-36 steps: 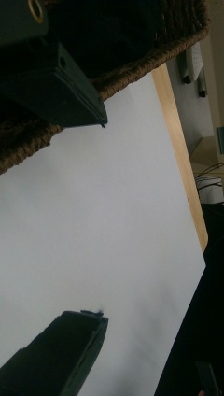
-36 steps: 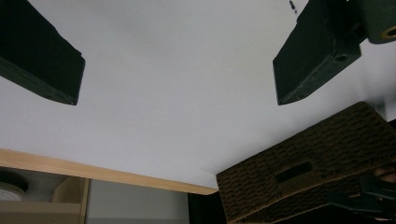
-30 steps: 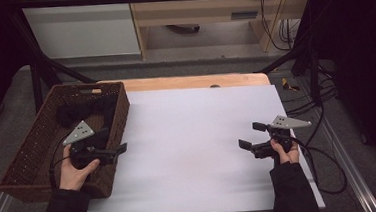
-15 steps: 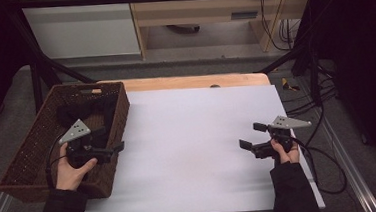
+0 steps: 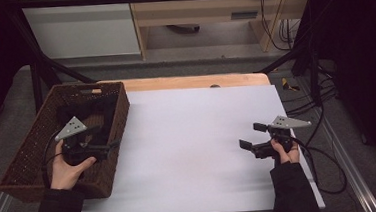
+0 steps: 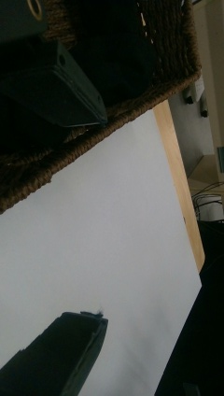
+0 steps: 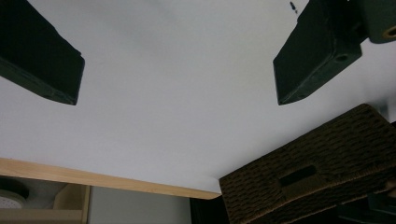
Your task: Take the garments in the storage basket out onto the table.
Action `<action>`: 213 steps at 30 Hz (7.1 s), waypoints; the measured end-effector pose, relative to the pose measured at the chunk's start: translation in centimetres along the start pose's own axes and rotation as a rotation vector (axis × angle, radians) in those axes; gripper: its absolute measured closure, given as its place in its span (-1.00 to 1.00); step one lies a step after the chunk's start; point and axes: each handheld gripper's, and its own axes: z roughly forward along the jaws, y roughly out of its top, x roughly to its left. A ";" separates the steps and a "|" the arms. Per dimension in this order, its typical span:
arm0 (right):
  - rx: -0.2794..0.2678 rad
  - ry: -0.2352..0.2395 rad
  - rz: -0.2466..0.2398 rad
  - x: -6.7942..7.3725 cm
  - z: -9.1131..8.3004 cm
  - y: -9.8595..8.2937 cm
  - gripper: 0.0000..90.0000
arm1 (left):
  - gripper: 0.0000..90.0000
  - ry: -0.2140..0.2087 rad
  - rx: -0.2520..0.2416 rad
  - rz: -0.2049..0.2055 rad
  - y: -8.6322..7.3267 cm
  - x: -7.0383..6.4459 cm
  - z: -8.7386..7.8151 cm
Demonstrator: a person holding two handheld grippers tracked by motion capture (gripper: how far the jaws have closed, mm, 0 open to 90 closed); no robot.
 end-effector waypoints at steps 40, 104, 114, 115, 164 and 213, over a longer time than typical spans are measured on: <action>0.011 -0.013 0.007 -0.1 0.2 -0.1 -0.96 | -0.93 0.171 0.084 -0.035 3.5 4.6 -2.2; 0.037 -0.034 0.018 -0.4 0.5 -0.5 -0.98 | -0.48 0.283 0.378 -0.038 1.1 11.3 11.2; 0.036 -0.035 0.017 -0.4 0.5 -0.5 -0.99 | -0.10 0.285 0.421 0.010 0.5 10.9 12.2; 0.033 -0.035 0.018 -0.4 0.4 -0.5 -0.99 | -0.01 0.281 0.420 0.006 0.5 10.9 12.2; 0.022 -0.029 0.021 -0.4 0.3 -0.4 -0.98 | 0.70 0.117 0.143 -0.193 3.6 9.9 5.4; 0.024 -0.031 0.023 -0.4 0.3 -0.4 -0.98 | 0.72 -0.018 -0.042 0.003 11.5 4.2 -7.5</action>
